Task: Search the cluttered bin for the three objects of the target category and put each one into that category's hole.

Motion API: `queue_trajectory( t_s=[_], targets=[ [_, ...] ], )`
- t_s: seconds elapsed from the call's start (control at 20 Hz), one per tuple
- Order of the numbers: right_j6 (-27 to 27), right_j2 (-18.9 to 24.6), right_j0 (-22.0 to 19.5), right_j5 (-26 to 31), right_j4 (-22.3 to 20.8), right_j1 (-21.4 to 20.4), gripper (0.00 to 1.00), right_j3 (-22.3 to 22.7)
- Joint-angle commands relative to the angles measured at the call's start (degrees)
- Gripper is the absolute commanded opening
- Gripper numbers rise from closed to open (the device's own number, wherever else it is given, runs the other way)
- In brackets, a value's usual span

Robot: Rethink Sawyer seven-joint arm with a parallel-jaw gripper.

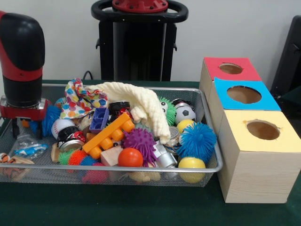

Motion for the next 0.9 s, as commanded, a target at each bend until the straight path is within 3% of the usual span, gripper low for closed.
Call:
queue_trajectory(
  t_s=[0.05,0.25,0.55,0.9],
  targets=[
    [3.8,10.7,-4.3,-3.0,-0.2,7.2,1.00,1.8],
    [5.8,13.8,-6.4,-9.2,-0.9,6.1,1.00,3.4],
    [8.3,11.6,-4.1,-16.3,-4.4,3.7,1.00,3.7],
    [8.8,10.8,-3.0,-17.8,-5.9,2.2,1.00,3.6]
  ],
)
